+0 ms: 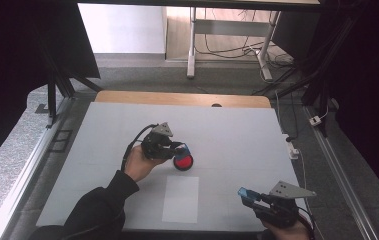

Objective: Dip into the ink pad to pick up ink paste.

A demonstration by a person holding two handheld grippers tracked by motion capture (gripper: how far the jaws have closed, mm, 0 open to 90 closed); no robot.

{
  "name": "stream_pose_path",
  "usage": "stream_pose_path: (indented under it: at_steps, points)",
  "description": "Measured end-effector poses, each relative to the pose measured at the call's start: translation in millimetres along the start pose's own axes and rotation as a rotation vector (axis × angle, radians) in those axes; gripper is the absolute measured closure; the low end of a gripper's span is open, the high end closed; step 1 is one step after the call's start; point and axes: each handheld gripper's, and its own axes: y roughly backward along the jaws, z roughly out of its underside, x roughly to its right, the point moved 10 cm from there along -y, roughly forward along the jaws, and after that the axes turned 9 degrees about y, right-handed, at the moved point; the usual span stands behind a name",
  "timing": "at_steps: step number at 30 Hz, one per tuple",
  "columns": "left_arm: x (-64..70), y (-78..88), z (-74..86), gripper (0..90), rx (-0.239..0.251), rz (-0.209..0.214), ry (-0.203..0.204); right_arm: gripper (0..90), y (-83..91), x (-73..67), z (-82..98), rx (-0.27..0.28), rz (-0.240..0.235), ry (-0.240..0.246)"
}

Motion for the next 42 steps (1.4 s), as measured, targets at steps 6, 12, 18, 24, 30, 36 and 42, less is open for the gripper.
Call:
stream_pose_path:
  at_steps: [6, 12, 18, 24, 30, 36, 42]
  points:
    - [-5.0, -10.6, 4.2, 70.3, -0.016, -0.023, 0.006, 68.1, -0.3, -0.2, 0.2, -0.003, 0.0, 0.001]
    - [-10.1, -21.8, 12.6, 70.3, -0.053, -0.04, 0.009, 68.1, -0.2, -0.5, 0.5, -0.006, -0.004, 0.002]
    - [-13.4, -29.1, 17.0, 70.3, -0.079, -0.06, 0.016, 68.1, -0.3, -0.5, 0.5, -0.007, -0.005, 0.002]
    - [-13.7, -33.7, 19.0, 70.3, -0.095, -0.069, 0.019, 68.1, -0.4, -0.5, 0.5, -0.007, -0.005, 0.002]
    - [-12.3, -35.5, 17.8, 70.5, -0.123, -0.087, 0.003, 68.1, -0.7, -0.5, 0.4, -0.006, -0.004, 0.001]
    - [-11.1, -36.7, 16.8, 70.7, -0.151, -0.11, -0.007, 68.1, -1.0, -0.7, 0.6, -0.008, -0.005, 0.002]
    - [-7.8, -38.0, 16.5, 70.8, -0.162, -0.15, -0.031, 68.1, -1.2, -0.9, 1.0, -0.015, -0.008, 0.003]
